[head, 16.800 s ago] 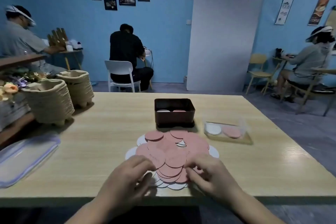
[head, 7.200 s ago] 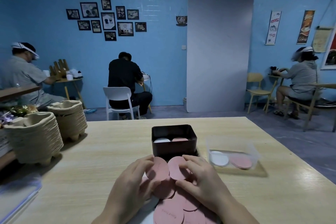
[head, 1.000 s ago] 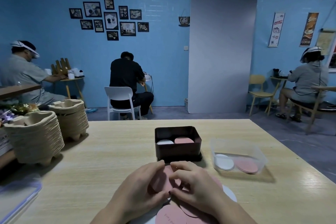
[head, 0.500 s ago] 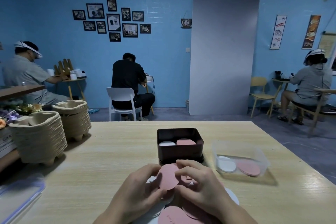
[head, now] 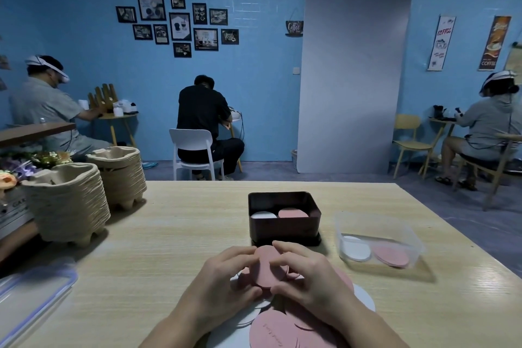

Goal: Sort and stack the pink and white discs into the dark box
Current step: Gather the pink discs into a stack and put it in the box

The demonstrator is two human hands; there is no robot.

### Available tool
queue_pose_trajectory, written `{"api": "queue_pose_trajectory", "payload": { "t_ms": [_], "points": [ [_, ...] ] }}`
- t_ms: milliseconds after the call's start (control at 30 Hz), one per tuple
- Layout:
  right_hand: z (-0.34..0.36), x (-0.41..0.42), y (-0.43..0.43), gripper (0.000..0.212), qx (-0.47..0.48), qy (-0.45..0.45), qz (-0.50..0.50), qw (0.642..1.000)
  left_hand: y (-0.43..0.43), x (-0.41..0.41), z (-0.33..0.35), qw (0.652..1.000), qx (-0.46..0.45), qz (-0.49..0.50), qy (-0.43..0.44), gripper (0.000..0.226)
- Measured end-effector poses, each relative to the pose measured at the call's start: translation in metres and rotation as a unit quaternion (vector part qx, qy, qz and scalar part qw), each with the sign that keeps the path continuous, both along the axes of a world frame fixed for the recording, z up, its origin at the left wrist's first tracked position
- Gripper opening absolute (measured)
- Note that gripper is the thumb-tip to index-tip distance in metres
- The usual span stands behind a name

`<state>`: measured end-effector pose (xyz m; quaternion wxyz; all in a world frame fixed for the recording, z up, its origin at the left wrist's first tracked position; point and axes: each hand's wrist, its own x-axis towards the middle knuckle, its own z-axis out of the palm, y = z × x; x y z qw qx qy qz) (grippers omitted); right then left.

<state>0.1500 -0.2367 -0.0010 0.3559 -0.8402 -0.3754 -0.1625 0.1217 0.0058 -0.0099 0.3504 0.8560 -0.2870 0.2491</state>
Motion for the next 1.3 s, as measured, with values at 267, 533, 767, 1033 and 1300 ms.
{"api": "queue_pose_trajectory", "payload": {
  "t_ms": [267, 533, 767, 1033, 1300],
  "points": [
    [0.003, -0.003, 0.0, 0.031, -0.012, 0.025, -0.001, 1.0, -0.003, 0.004, -0.004, 1.0, -0.011, -0.011, -0.011, 0.027],
    [0.008, -0.004, 0.001, 0.029, -0.019, 0.02, -0.01, 1.0, -0.003, -0.001, 0.002, 0.999, -0.001, -0.04, -0.027, 0.024],
    [0.005, -0.001, 0.001, 0.034, -0.054, 0.011, -0.011, 0.998, -0.002, 0.004, -0.006, 0.999, 0.001, -0.029, -0.027, 0.024],
    [0.008, -0.004, -0.009, 0.037, -0.067, -0.01, -0.047, 0.997, 0.002, -0.001, 0.0, 1.0, 0.005, 0.002, 0.022, 0.029],
    [0.004, -0.006, -0.019, 0.041, -0.073, 0.011, -0.075, 0.995, 0.0, -0.001, 0.002, 0.988, 0.124, 0.072, 0.065, 0.061]
  ]
}}
